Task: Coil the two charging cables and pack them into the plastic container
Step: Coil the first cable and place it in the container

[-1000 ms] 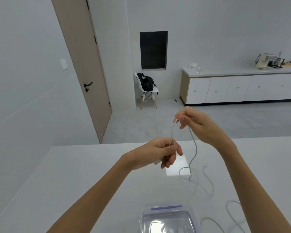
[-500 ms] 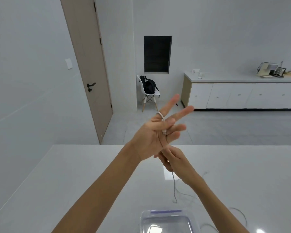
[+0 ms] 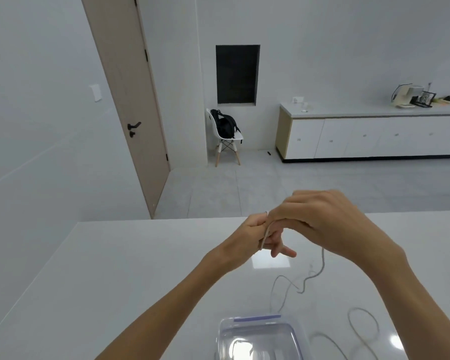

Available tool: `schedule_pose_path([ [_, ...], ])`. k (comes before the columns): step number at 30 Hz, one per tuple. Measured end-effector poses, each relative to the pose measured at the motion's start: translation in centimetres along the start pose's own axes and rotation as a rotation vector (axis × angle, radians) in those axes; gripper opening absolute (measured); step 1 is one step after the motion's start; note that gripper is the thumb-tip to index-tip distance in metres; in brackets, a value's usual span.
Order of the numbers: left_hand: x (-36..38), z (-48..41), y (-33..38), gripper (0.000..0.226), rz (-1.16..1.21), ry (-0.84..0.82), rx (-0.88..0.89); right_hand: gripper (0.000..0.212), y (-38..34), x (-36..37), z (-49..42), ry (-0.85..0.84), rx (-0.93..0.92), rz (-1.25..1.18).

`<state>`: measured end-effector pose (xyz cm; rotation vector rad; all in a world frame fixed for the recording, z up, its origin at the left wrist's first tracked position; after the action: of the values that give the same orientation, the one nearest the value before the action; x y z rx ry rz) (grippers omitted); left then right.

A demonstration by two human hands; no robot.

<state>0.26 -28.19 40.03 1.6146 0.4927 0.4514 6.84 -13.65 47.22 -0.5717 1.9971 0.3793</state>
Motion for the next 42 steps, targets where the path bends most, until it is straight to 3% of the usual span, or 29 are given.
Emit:
schedule_pose_path([
  [4, 0.8, 0.0, 1.5, 0.069, 0.155, -0.083, -0.016, 0.017, 0.8, -0.4, -0.8, 0.164, -0.018, -0.166],
  [7, 1.5, 0.3, 1.8, 0.075, 0.214, -0.107, 0.004, 0.018, 1.6, -0.2, -1.5, 0.23, 0.023, -0.39],
  [11, 1.0, 0.3, 1.9, 0.055, 0.333, 0.012, -0.023, 0.004, 4.0, 2.9, -2.3, 0.201, 0.266, -0.769],
  [15, -0.2, 0.2, 1.7, 0.03, 0.515, 0.1, -0.172, 0.031, 1.8, 10.4, -0.5, 0.083, 0.722, -1.296],
  [17, -0.9, 0.1, 1.4, 0.025, 0.662, 0.124, -0.181, 0.04, -0.6, 13.1, 0.9, 0.001, 0.825, -1.407],
  [20, -2.4, -0.6, 1.0, 0.015, 0.726, 0.208, -0.134, 0.039, -3.5, 15.2, 3.1, -0.226, 0.895, -1.271],
  [23, -4.3, -1.6, -0.7, 0.029, 0.548, 0.38, -0.128, 0.027, -5.0, 14.6, 4.9, -0.416, 0.848, -0.857],
  [27, -4.0, -1.6, -3.2, 0.022, 0.21, 0.339, -0.156, 0.02, -4.2, 9.2, 4.8, -0.375, 0.555, -0.339],
  [30, -2.1, -1.1, -3.2, 0.012, 0.092, 0.109, -0.164, 0.017, -2.2, 5.0, 3.3, -0.206, 0.271, -0.171],
  [31, -1.3, -1.1, -2.9, 0.021, 0.053, 0.036, -0.146, 0.013, -1.5, 3.8, 2.8, -0.15, 0.185, -0.122],
  [36, 1.4, -0.6, -0.8, 0.034, 0.185, -0.131, 0.023, 0.025, 1.5, 0.7, 1.2, 0.044, -0.019, -0.148],
  [39, 2.2, -0.1, -0.5, 0.042, 0.341, -0.126, 0.006, 0.018, 3.2, 1.3, 0.3, 0.17, 0.059, -0.32],
  [42, 2.3, -0.2, -0.4, 0.055, 0.286, -0.048, -0.004, 0.004, 4.5, 3.0, -0.2, 0.24, 0.207, -0.71],
])
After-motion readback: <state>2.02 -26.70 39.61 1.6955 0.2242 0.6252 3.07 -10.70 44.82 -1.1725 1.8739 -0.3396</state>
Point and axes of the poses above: each hand's wrist, its own z-axis away from the middle knuckle, its own x-axis out of the palm, y = z × x, the point moved 1 cm from there along -z, towards the middle knuckle, and after that the axes turned 1 degree about x, right-handed, at the moved point
